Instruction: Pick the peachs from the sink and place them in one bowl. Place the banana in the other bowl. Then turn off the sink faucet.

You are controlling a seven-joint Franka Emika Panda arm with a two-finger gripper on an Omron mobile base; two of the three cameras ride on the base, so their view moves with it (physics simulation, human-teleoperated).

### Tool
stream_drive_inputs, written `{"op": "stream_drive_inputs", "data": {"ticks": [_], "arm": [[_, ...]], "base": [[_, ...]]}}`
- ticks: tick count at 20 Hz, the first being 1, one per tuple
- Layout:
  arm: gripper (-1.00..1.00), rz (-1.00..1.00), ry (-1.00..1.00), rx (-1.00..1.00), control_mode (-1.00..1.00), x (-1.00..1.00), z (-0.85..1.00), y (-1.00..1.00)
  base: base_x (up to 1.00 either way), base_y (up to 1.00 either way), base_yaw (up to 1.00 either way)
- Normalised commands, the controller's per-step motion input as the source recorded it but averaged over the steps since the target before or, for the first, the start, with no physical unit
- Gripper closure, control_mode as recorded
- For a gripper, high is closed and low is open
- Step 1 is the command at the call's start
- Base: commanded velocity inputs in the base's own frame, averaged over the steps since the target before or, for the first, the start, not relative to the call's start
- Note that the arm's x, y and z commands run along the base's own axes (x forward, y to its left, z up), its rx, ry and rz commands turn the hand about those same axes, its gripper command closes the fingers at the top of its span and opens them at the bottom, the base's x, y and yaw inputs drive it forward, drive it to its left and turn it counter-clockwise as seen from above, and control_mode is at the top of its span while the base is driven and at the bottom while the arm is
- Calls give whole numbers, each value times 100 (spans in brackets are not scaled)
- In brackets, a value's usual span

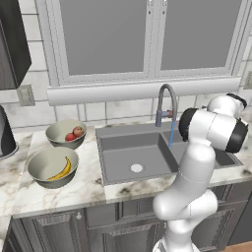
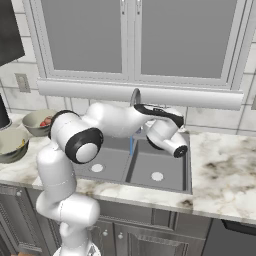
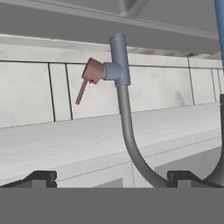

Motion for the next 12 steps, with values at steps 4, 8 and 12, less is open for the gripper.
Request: {"op": "stream_drive_inputs", "data": {"ticks": [4, 8, 12], "arm": [[-100, 7, 0, 5, -100, 20, -15, -12], [-100, 9, 0, 6, -100, 22, -18, -14], [-100, 10, 1, 6, -100, 26, -18, -8]], "base": [[0, 0, 0], [0, 0, 0], [0, 0, 0]]}}
